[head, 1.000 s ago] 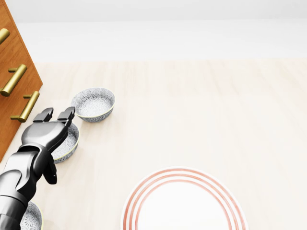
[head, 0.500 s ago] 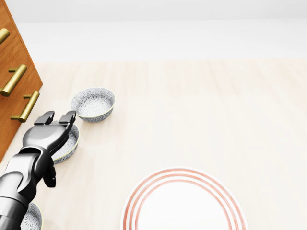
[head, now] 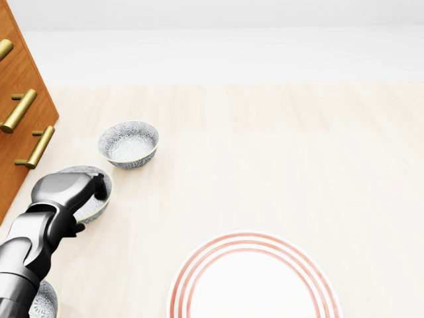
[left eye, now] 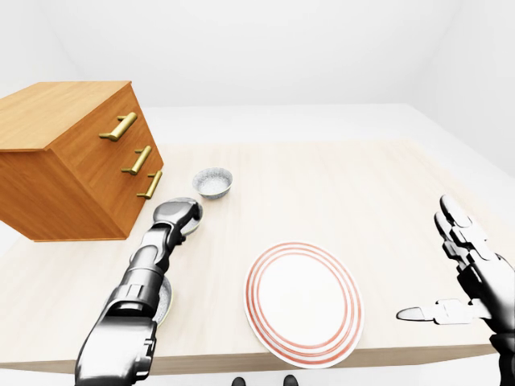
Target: Put the bowl in the middle on the plate.
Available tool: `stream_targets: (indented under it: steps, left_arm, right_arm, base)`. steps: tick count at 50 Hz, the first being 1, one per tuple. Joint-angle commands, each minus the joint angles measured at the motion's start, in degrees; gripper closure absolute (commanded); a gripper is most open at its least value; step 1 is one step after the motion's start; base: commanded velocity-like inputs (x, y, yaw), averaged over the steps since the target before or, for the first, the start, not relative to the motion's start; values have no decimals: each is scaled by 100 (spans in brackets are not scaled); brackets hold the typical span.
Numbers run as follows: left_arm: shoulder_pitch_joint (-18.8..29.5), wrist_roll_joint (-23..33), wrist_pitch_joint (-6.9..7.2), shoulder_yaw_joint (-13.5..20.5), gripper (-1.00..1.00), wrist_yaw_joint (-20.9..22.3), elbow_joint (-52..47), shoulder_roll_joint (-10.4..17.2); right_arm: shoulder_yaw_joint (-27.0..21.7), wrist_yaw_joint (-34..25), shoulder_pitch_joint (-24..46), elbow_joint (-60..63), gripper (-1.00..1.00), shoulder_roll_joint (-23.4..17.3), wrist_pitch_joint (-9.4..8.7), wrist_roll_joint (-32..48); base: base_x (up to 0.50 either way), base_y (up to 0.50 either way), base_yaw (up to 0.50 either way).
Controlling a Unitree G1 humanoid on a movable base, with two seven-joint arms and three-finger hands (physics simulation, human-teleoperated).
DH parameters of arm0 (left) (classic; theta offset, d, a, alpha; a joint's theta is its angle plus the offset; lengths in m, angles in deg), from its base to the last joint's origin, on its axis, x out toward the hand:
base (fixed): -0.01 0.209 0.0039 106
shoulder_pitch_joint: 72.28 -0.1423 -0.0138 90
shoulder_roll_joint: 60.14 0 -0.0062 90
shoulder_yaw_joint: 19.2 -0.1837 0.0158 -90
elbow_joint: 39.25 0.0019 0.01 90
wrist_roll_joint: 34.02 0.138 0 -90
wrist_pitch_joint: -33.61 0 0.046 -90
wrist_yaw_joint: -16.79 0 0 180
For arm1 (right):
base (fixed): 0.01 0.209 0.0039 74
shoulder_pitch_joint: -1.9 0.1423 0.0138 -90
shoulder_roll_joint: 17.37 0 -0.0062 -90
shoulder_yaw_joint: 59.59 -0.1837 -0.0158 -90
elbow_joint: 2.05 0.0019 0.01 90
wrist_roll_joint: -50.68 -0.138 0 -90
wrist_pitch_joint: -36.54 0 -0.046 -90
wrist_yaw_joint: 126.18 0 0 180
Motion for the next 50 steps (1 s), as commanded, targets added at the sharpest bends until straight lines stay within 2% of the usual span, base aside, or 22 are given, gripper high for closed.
stream_targets:
  steps: [1, 2, 3, 5, 7, 9, 14, 15, 16, 21, 23, 24, 26, 32, 34, 37, 45, 46, 50]
  left_arm:
    - [-35, -8, 0, -28, 9, 63, -3, -26]
    - [-37, -9, 0, -31, 44, 63, -1, -26]
    - [-40, -10, 0, -32, 47, 75, -1, -26]
    - [-24, -22, 0, -24, 47, 42, 25, -25]
    - [-23, -26, 0, -27, 36, 19, 40, -26]
    - [-27, -46, 0, -25, 45, 33, 26, -35]
    - [-15, -57, 0, -39, 44, -14, 40, -60]
    - [-16, -56, 0, -45, 55, -23, 48, -70]
    - [-10, -54, 0, -50, 57, -39, 58, -74]
    - [-4, -91, 0, -46, 51, -17, 54, -99]
    - [-37, -94, 0, -55, 56, 8, -4, -112]
    - [-57, -97, 0, -54, 60, 34, -37, -115]
    - [-75, -110, 0, -37, 100, 67, -107, -103]
    - [-377, -186, 0, 40, 100, 266, -599, -132]
    - [-514, -217, 0, 67, 100, 448, -913, -163]
    - [-517, -222, 2, 95, 100, 545, -1067, -182]
    - [-756, -227, 88, 152, 100, 875, -1685, -230]
    - [-897, -257, 135, 197, 100, 1093, -2077, -237]
    - [-1182, -256, 206, 299, 100, 1527, -2787, -253]
  right_arm:
    - [1, 0, -6, -4, -100, -2, 0, -19]
    - [-9, 0, -7, 53, -100, -5, 0, -31]
    - [-13, 0, -5, 82, -100, -5, 0, -35]
    - [-16, 0, -9, 137, -100, 1, 0, -42]
    - [-32, 0, -19, 194, -100, 12, 0, -62]
    - [-57, 0, -31, 286, -100, 25, 0, -87]
    - [-107, 0, -51, 451, -100, 76, 0, -166]
    - [-111, 0, -47, 455, -100, 79, 0, -175]
    - [-120, 0, -44, 472, -100, 81, 0, -189]
    - [-160, 0, -50, 508, -100, 110, 0, -278]
    - [-167, 0, -49, 509, -100, 110, 0, -274]
    - [-167, 0, -49, 492, -100, 111, 0, -266]
    - [-155, 0, -43, 411, -100, 113, 0, -260]
    - [-145, 0, -55, 415, -100, 102, 0, -253]
    - [-160, 0, -39, 426, -100, 91, 0, -259]
    - [-156, 0, -43, 437, -100, 92, 0, -239]
    - [-145, 0, -34, 414, -100, 77, 0, -205]
    - [-139, 0, -29, 398, -100, 75, 0, -197]
    - [-116, 0, -29, 302, -100, 72, 0, -182]
  base:
    - [0, 0, 0]
    - [0, 0, 0]
    - [0, 0, 0]
    - [0, 0, 0]
    - [0, 0, 0]
    - [0, 0, 0]
    - [0, 0, 0]
    - [0, 0, 0]
    - [0, 0, 0]
    - [0, 0, 0]
    - [0, 0, 0]
    - [0, 0, 0]
    - [0, 0, 0]
    - [0, 0, 0]
    - [0, 0, 0]
    - [0, 0, 0]
    - [0, 0, 0]
    - [0, 0, 0]
    - [0, 0, 0]
